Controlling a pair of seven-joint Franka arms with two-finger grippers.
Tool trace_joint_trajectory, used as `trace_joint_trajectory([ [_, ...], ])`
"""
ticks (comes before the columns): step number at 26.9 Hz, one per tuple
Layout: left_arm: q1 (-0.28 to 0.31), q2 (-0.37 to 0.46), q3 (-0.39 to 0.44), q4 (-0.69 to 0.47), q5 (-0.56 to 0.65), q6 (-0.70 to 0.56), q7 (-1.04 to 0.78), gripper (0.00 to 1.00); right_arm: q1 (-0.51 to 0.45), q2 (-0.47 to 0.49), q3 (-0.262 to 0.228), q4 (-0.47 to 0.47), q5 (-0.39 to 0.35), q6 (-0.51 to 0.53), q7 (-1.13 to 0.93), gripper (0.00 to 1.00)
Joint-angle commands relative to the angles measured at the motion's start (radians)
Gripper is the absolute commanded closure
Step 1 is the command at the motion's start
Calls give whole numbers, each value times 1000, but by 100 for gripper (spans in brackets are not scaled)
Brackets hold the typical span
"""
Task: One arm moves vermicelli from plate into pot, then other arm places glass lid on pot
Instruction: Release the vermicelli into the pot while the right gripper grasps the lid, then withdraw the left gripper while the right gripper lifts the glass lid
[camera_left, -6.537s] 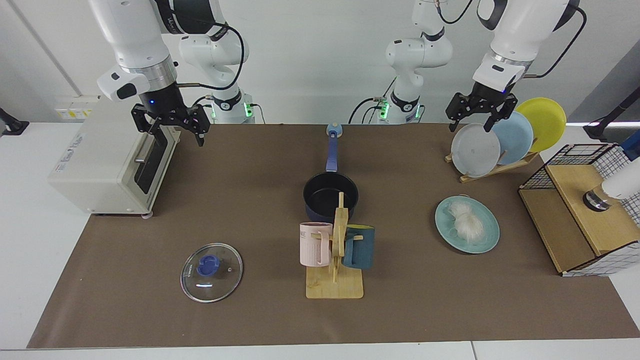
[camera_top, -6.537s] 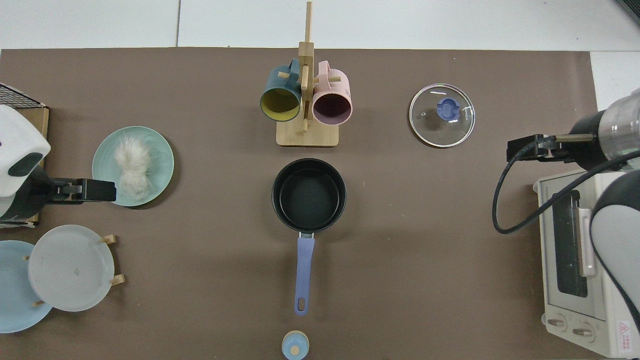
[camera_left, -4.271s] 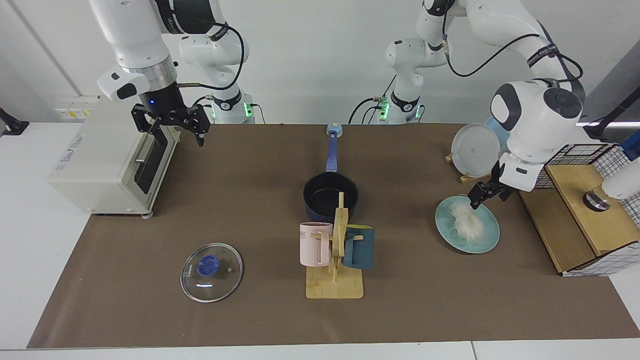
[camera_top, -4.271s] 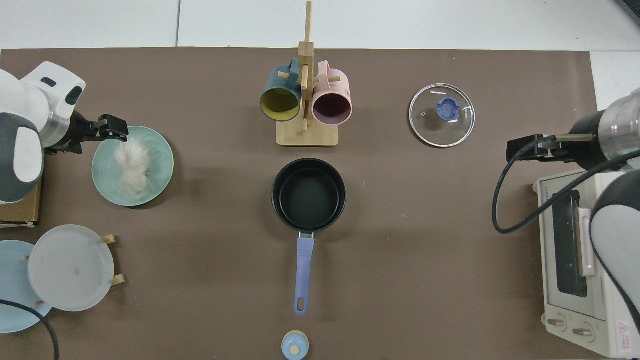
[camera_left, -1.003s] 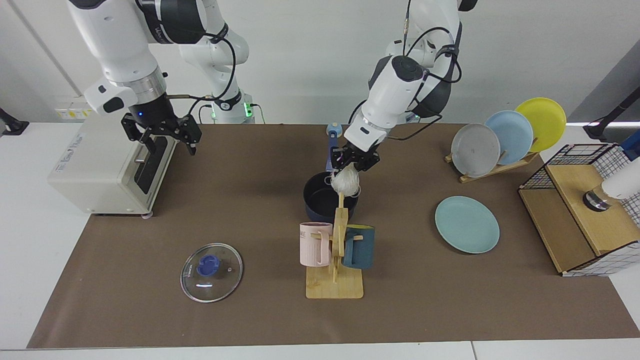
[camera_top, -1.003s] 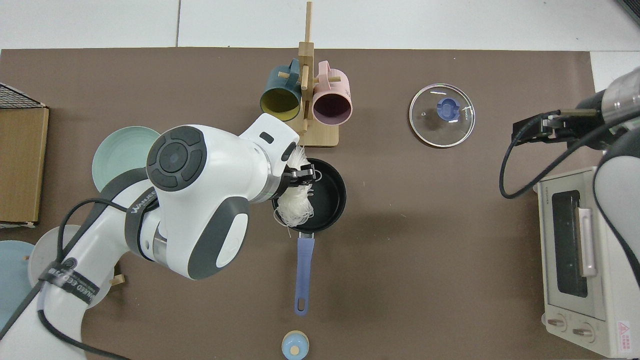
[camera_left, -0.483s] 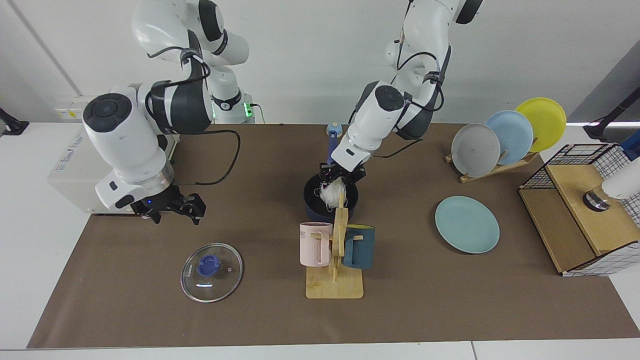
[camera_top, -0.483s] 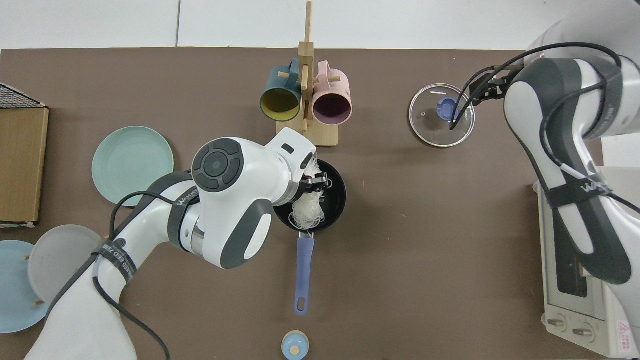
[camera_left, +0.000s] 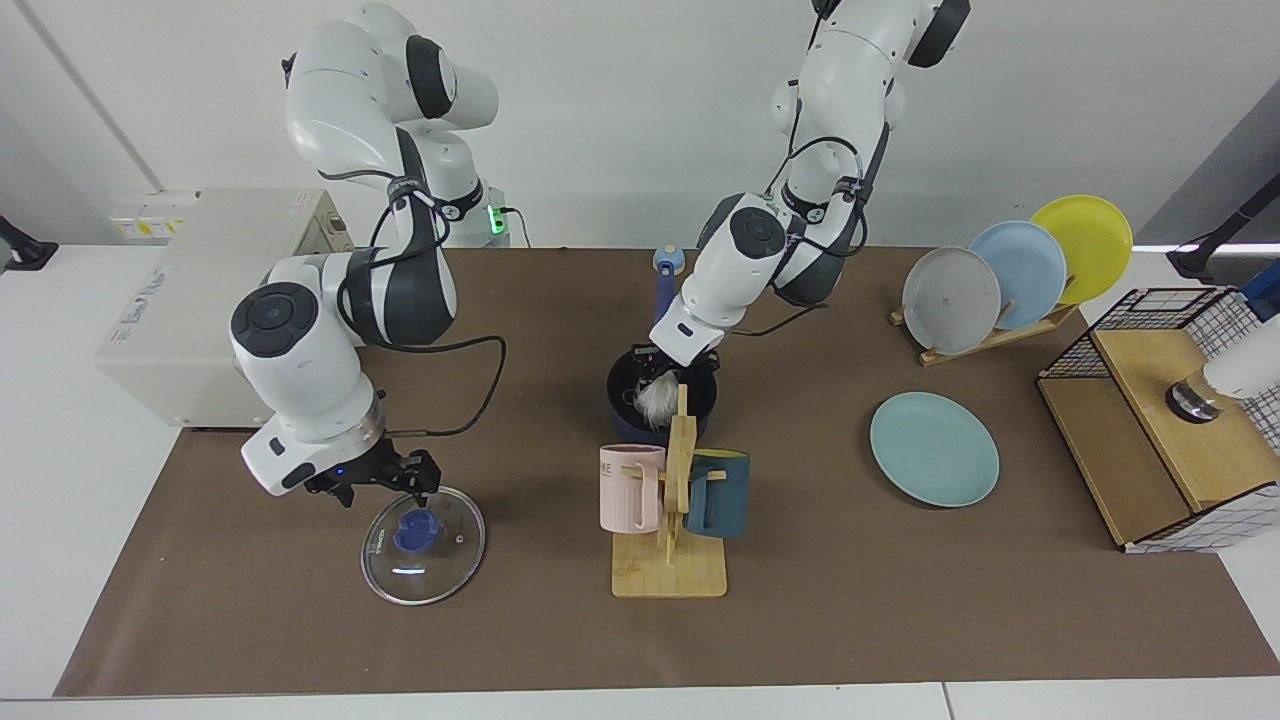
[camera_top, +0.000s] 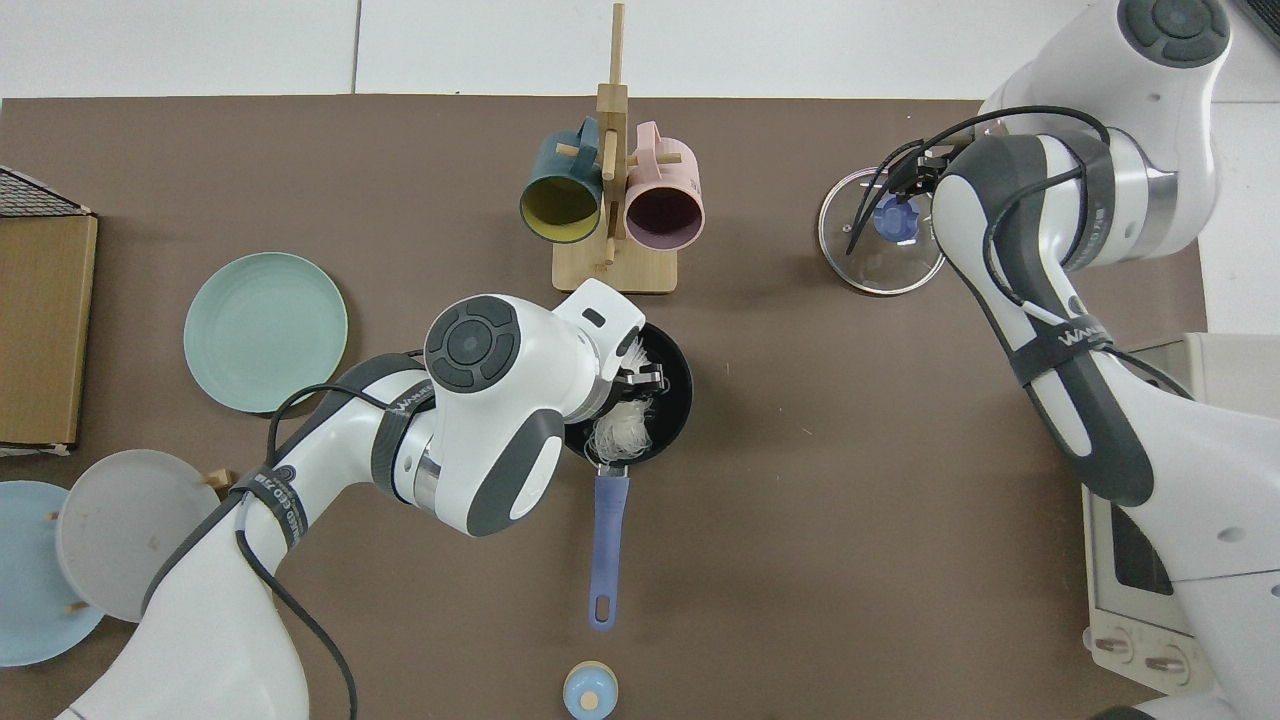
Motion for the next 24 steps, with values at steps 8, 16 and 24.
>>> trace_joint_trajectory([
  [8,-4,-17,-2,-34,9,58,-39,0,25,119,6,38,-12,123,-28,0],
  [16,12,-63,4,73,3,-103,-74,0,26,126,11,8,-66,150,-38,0],
  [24,19,-151,81,237,17,-385,-71,1,12,123,11,-19,-68,163,-38,0],
])
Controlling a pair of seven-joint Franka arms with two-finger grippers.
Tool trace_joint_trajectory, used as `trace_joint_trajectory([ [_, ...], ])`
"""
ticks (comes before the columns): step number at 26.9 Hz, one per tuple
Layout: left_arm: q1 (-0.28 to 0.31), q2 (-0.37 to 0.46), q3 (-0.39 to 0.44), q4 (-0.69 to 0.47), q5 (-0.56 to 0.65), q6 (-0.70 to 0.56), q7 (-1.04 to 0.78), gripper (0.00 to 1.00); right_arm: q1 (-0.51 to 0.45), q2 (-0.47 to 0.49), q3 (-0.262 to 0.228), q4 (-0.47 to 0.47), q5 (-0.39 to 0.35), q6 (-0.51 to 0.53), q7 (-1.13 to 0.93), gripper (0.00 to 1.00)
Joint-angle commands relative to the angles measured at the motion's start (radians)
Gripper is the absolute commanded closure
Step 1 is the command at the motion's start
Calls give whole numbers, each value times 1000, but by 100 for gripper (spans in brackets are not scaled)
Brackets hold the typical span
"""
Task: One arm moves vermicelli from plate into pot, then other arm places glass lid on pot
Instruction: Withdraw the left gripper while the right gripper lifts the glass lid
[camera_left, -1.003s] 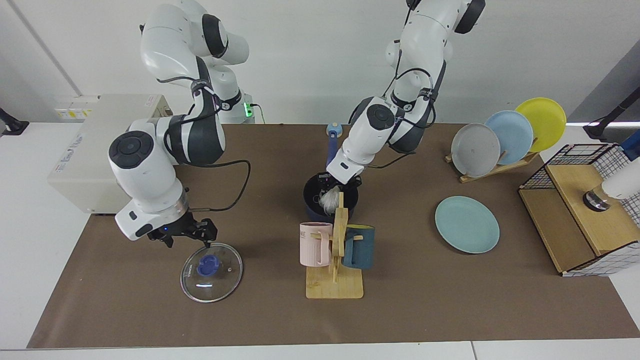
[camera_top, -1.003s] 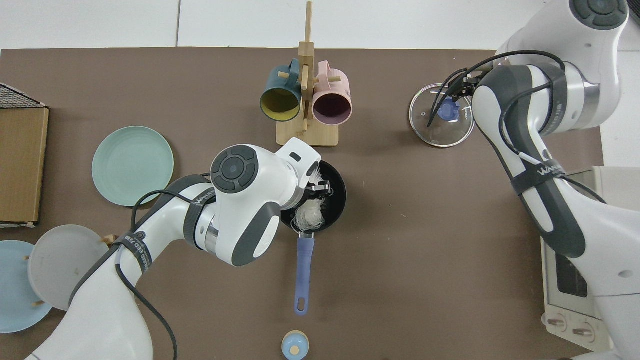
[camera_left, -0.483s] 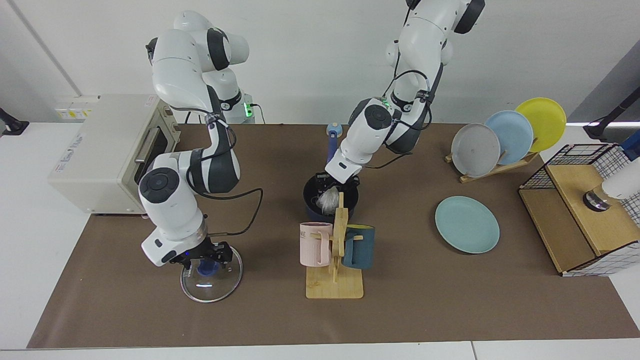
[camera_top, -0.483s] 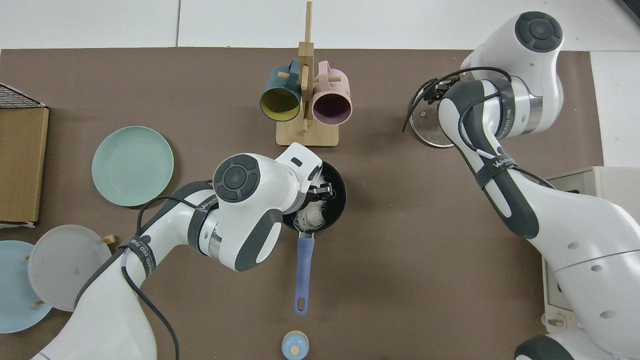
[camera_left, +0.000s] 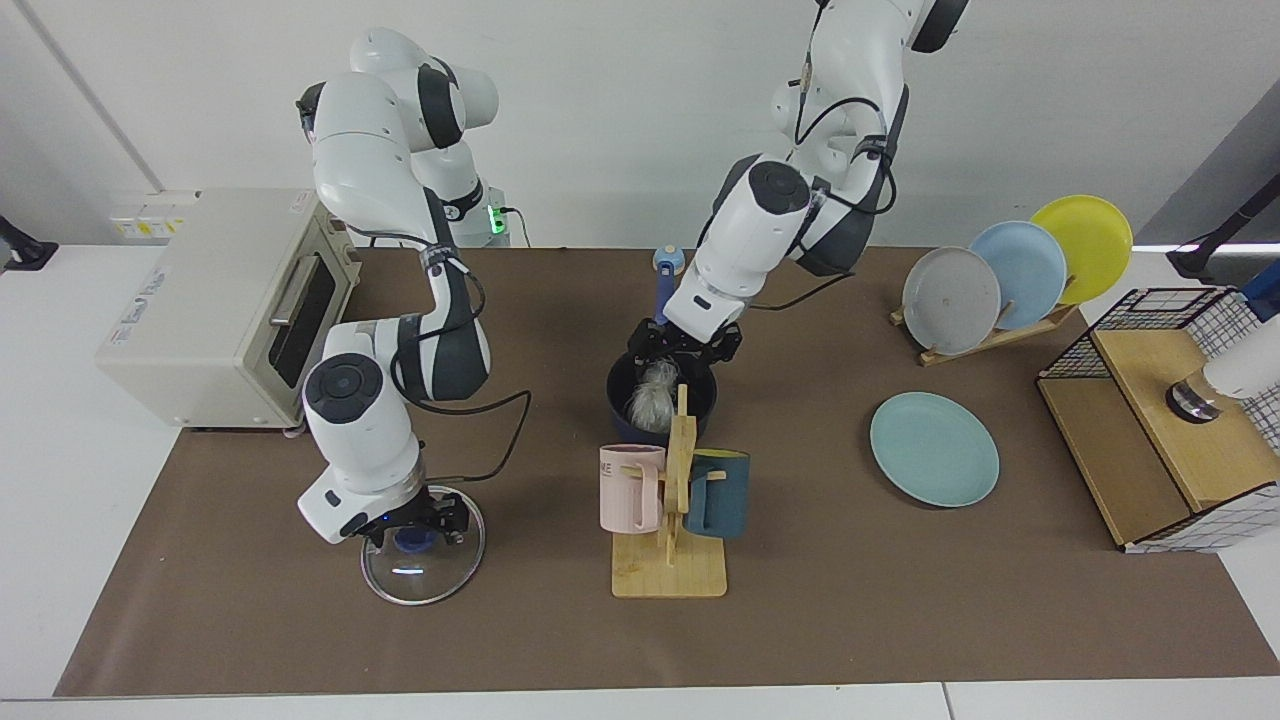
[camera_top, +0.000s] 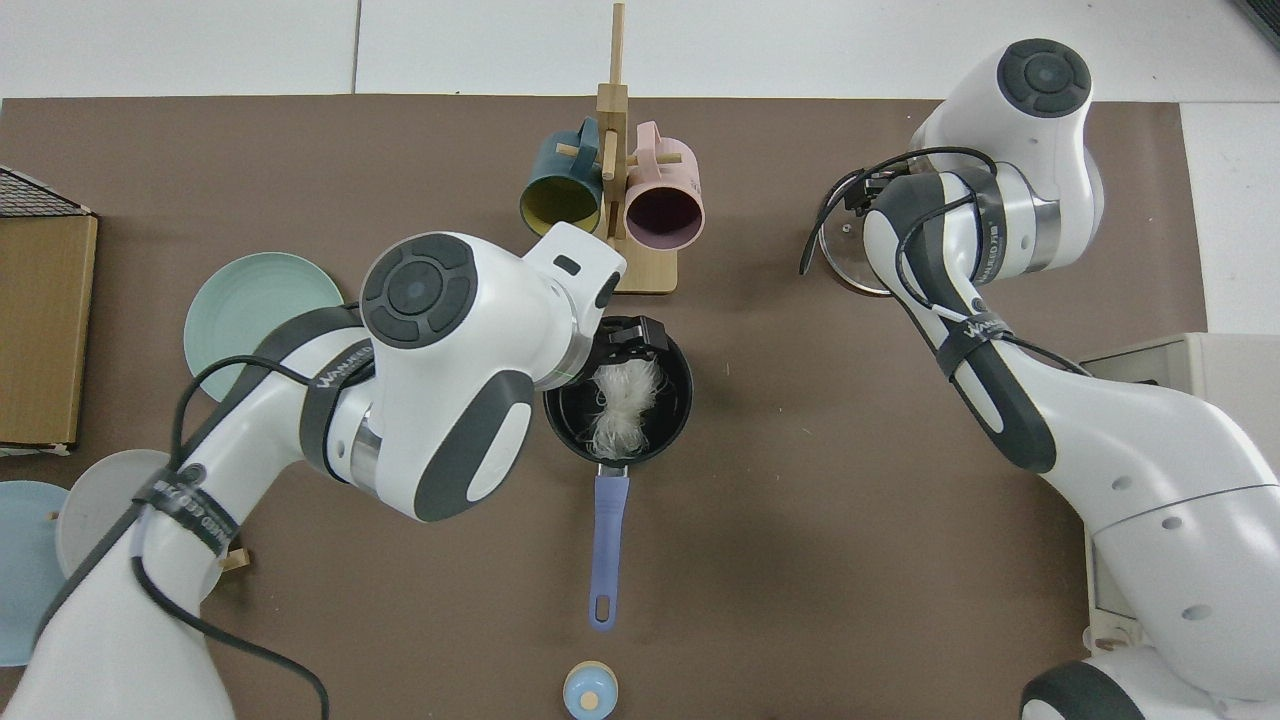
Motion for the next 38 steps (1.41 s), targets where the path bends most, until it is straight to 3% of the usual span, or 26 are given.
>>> trace_joint_trajectory([
  [1,5,-82,74,81,18,-182,9,2,-16,0,11,-22,-8,29,-37,0],
  [9,5,-257,250,85,15,-386,330,2,-30,-3,11,-44,-5,48,-47,4],
  [12,5,-301,321,85,17,-428,451,2,-30,-6,11,-46,-3,48,-53,32],
  [14,5,-321,359,85,17,-437,502,2,-26,-10,11,-47,-2,40,-53,72],
  [16,5,-337,386,85,18,-460,548,2,-16,-15,11,-50,1,40,-51,99],
  [22,22,-348,465,85,18,-517,709,2,-19,-23,13,-53,4,46,-53,100],
  [28,68,-348,488,86,18,-500,761,1,-7,-68,13,-67,9,23,-42,100],
  [38,59,-352,502,85,18,-500,755,1,37,-369,18,-351,13,-51,120,100],
])
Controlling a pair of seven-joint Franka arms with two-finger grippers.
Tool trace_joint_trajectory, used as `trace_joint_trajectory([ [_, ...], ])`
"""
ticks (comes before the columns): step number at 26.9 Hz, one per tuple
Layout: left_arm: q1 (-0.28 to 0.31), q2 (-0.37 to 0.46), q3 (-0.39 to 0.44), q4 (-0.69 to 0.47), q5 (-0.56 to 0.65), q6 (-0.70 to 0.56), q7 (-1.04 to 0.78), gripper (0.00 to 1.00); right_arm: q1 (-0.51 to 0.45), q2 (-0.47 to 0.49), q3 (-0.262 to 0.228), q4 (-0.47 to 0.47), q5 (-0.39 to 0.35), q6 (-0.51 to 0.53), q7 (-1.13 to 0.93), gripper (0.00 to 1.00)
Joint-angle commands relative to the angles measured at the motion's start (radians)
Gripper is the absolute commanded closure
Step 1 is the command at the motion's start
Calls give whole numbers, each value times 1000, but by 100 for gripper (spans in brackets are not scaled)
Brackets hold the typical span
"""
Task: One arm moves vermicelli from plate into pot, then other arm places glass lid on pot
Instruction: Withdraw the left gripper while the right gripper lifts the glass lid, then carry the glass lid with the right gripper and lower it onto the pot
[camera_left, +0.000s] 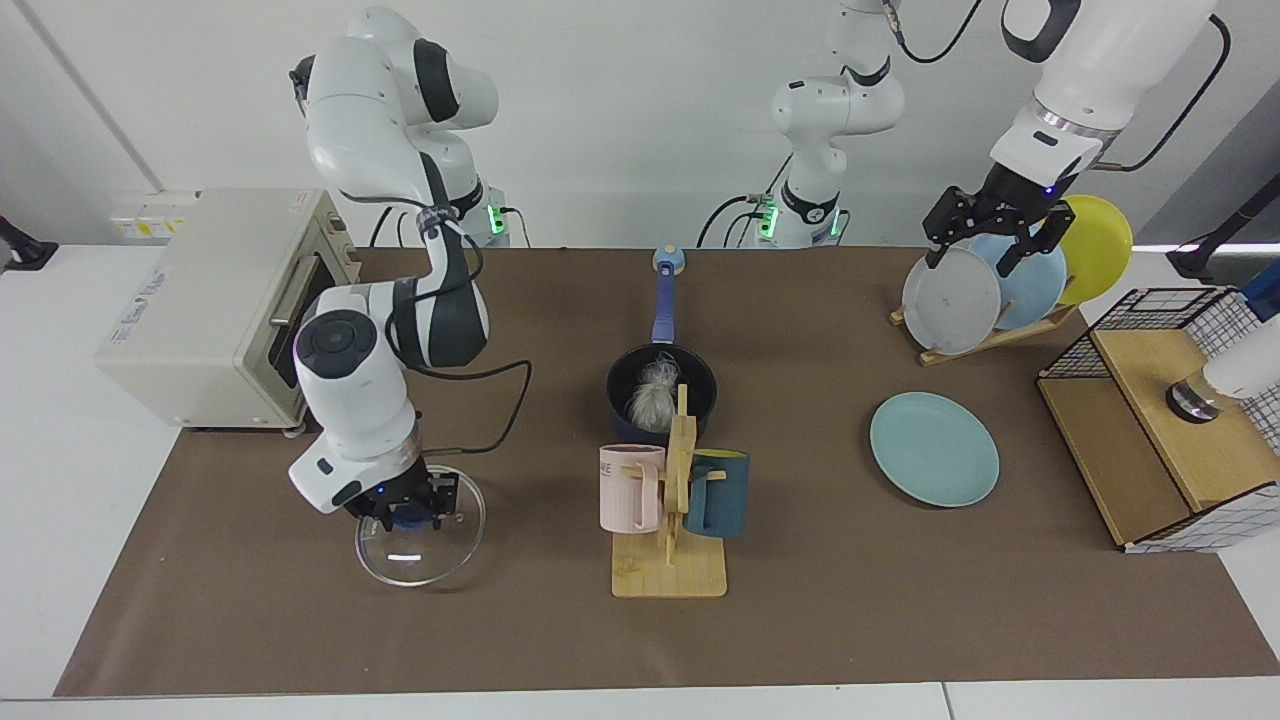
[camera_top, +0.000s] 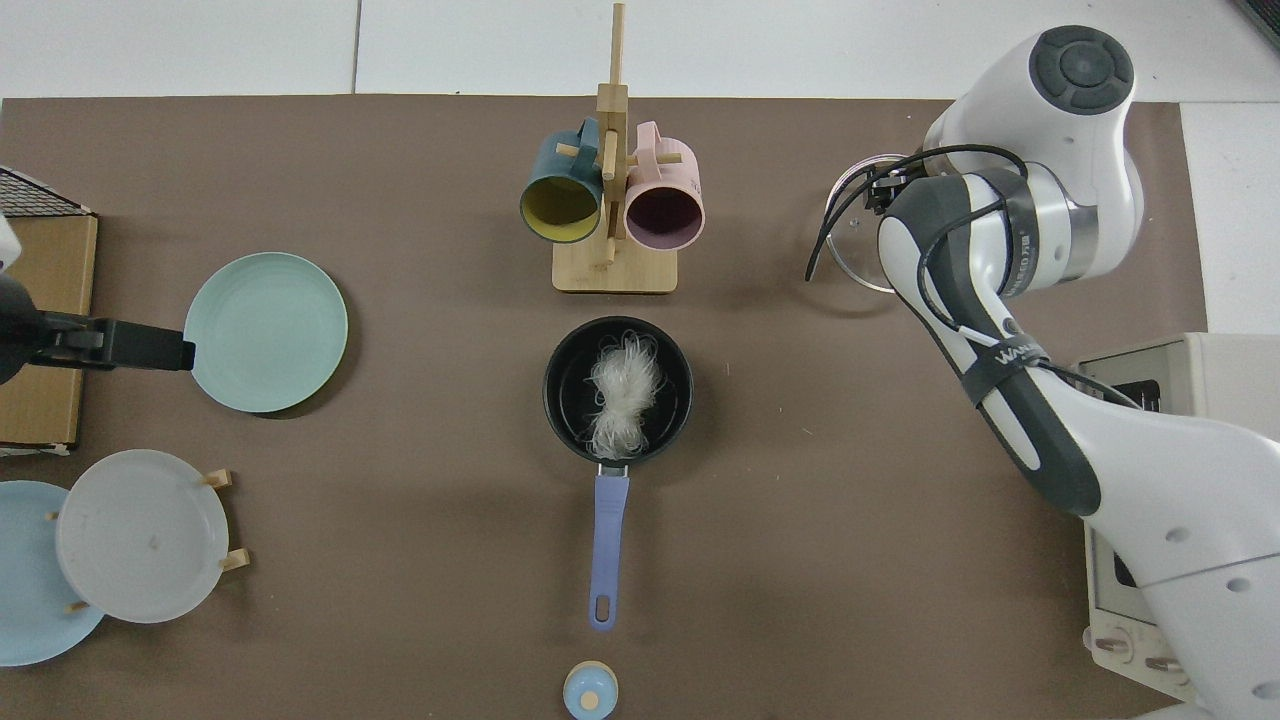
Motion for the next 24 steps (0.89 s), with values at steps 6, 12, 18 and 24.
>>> trace_joint_trajectory([
  [6,-11,-20,4,-16,28,-3,-1,2,75,-374,4,-386,12,-44,178,100],
  [12,-14,-22,-2,-16,148,9,-9,1,185,-417,5,-406,15,-93,319,100],
  [18,-14,-23,-2,-20,114,17,-46,1,274,-411,4,-393,98,-84,424,100],
  [24,-14,-22,6,-20,85,75,-146,1,369,-350,4,-316,98,-67,505,100],
])
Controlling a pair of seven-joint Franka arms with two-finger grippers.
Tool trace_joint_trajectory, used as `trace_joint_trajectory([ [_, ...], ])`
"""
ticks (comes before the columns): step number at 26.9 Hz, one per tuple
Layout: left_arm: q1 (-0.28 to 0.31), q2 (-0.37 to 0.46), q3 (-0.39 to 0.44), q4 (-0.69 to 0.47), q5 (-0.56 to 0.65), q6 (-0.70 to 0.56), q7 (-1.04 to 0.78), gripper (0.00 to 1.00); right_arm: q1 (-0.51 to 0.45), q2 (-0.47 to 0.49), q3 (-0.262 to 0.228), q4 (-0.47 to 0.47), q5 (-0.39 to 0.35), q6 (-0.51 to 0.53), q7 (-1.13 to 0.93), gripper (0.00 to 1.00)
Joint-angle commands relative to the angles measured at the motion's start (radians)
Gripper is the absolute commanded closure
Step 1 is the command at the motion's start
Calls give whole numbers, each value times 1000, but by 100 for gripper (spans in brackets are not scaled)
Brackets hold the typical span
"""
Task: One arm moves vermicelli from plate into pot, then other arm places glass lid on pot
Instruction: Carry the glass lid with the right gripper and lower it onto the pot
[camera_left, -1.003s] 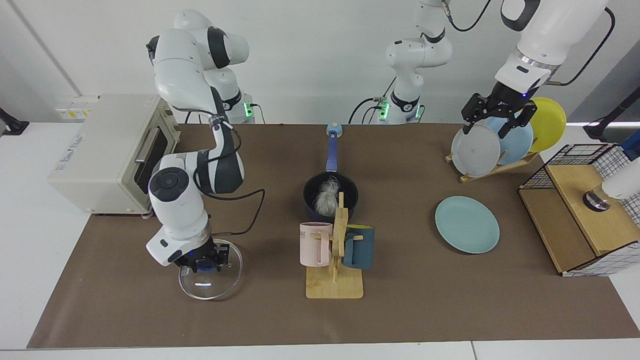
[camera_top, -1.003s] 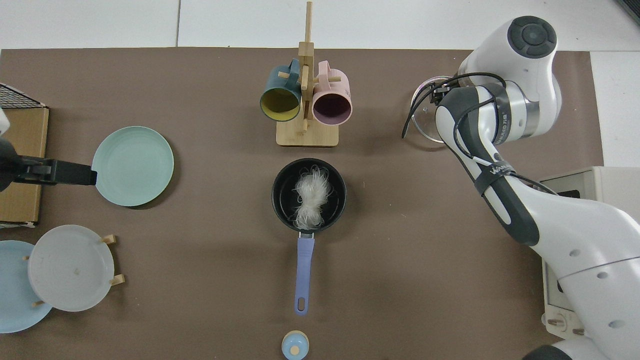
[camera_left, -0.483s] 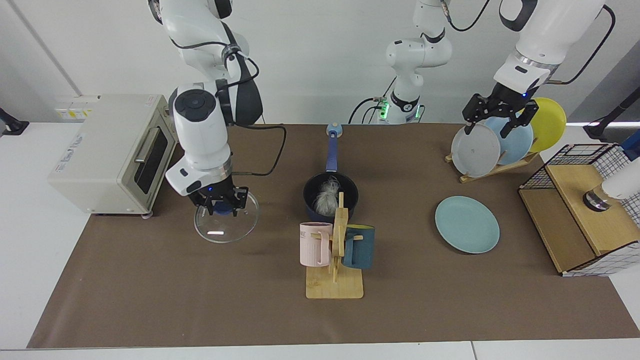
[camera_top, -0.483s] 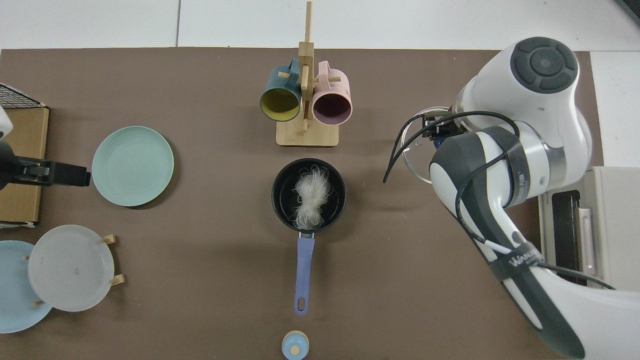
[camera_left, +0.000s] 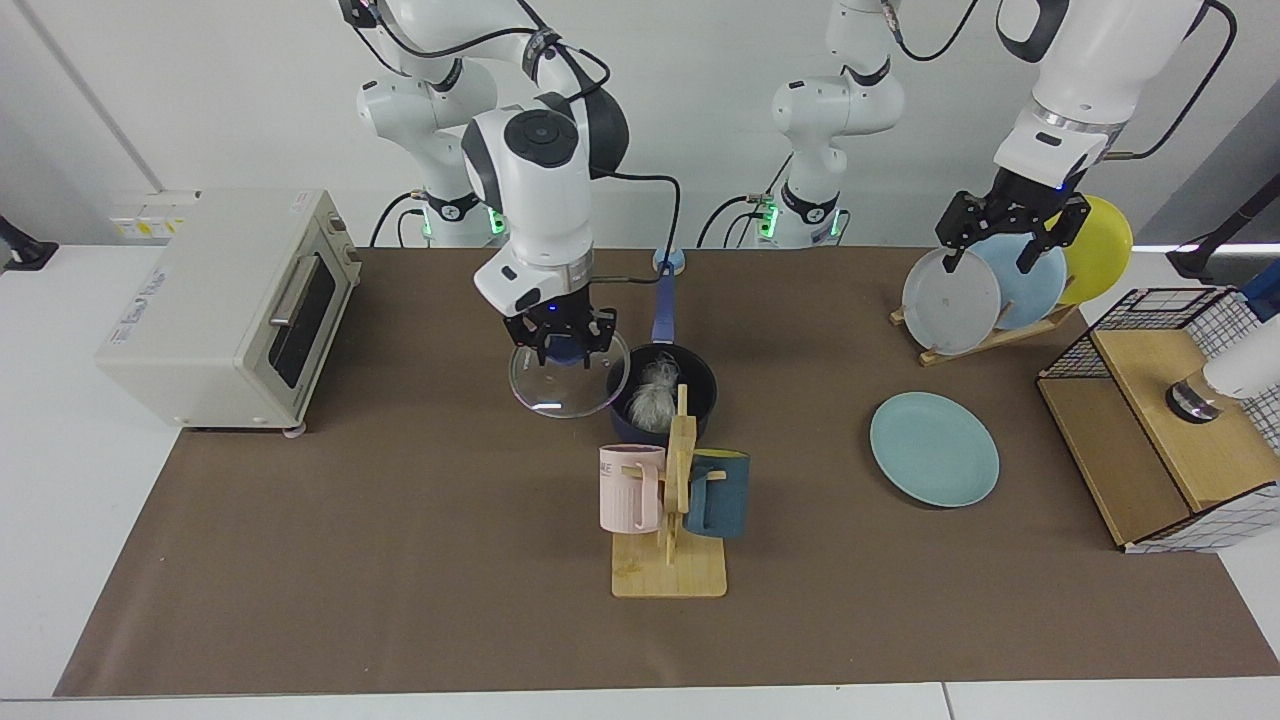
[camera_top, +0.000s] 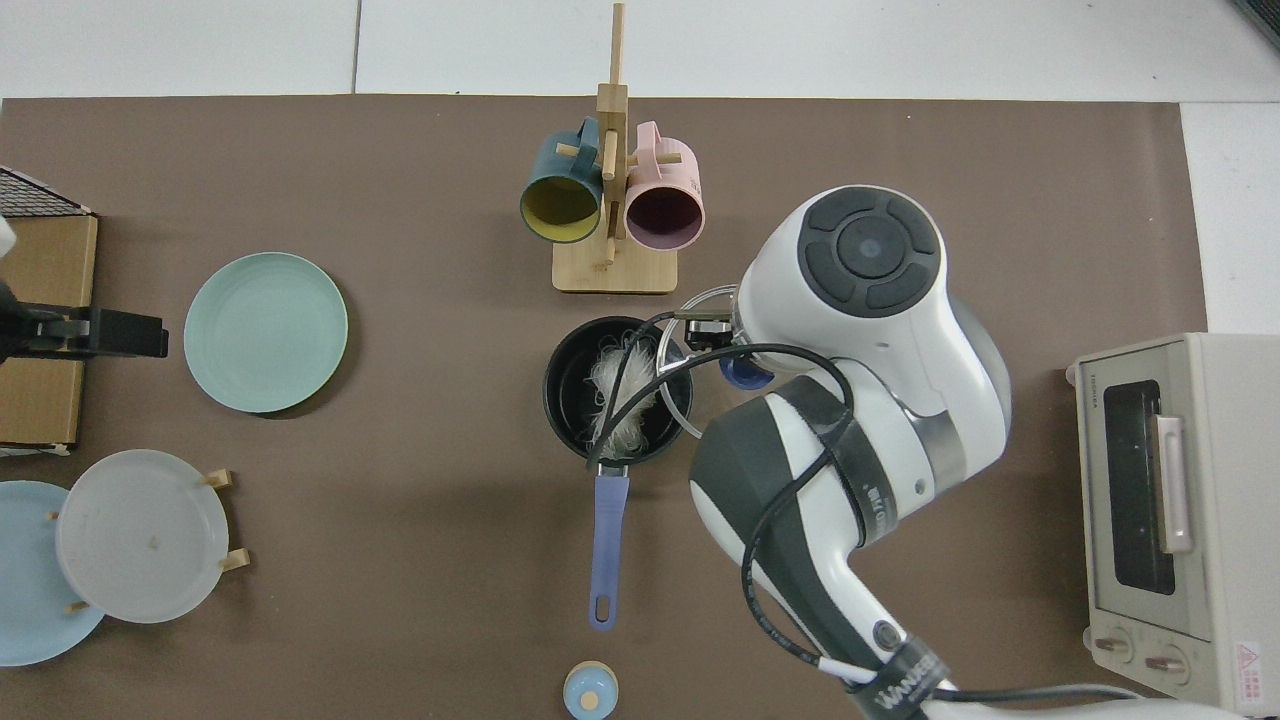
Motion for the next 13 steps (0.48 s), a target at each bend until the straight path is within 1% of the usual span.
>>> trace_joint_trajectory([
  [1,-10,-19,11,-22,-16,37,-52,1,82,65,-8,75,7,8,97,100],
  [5,-10,-17,11,-22,-16,34,-38,1,142,124,-12,108,0,13,154,100],
  [8,-10,-19,8,-22,-16,34,-36,1,154,136,-9,109,-22,20,166,100],
  [13,-10,-17,6,-24,-16,31,-36,1,169,159,-11,110,-31,26,185,100],
])
